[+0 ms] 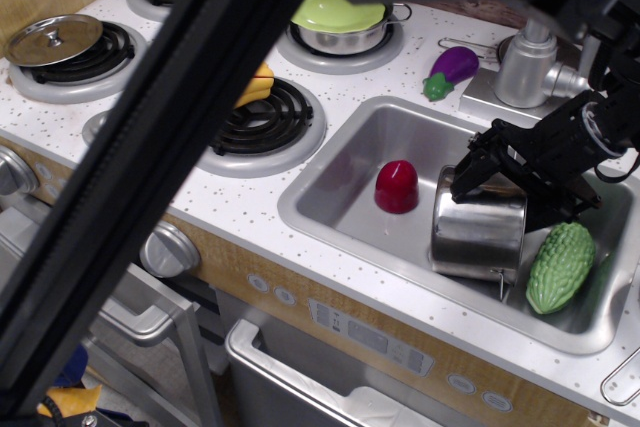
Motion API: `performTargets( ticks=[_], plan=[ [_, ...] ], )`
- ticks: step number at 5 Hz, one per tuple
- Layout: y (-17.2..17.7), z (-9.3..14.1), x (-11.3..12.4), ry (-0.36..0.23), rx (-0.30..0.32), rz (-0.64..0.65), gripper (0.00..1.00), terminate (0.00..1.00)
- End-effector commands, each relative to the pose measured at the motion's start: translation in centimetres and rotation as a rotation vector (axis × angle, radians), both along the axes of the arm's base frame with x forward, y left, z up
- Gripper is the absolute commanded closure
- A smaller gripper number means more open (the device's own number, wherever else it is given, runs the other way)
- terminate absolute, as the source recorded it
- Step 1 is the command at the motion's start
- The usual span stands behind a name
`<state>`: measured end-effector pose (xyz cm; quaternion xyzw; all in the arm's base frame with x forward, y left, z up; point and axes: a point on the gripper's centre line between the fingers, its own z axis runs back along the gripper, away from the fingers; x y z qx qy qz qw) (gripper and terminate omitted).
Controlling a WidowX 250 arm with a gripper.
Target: Flip pot upright in sink
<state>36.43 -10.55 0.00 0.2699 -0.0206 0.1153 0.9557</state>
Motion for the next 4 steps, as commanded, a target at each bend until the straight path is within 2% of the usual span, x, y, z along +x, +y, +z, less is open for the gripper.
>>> performTargets(
  ticks=[1, 2, 4],
  plan=[
    [-0.2, 3.2, 0.9, -0.086, -0.045, 0.006, 1.0, 0.0],
    [0.3, 3.4, 0.5, -0.095, -0.093, 0.006, 1.0, 0.0],
    [1.8, 3.6, -0.6, -0.132, -0.266, -0.004, 1.0, 0.0]
  ],
)
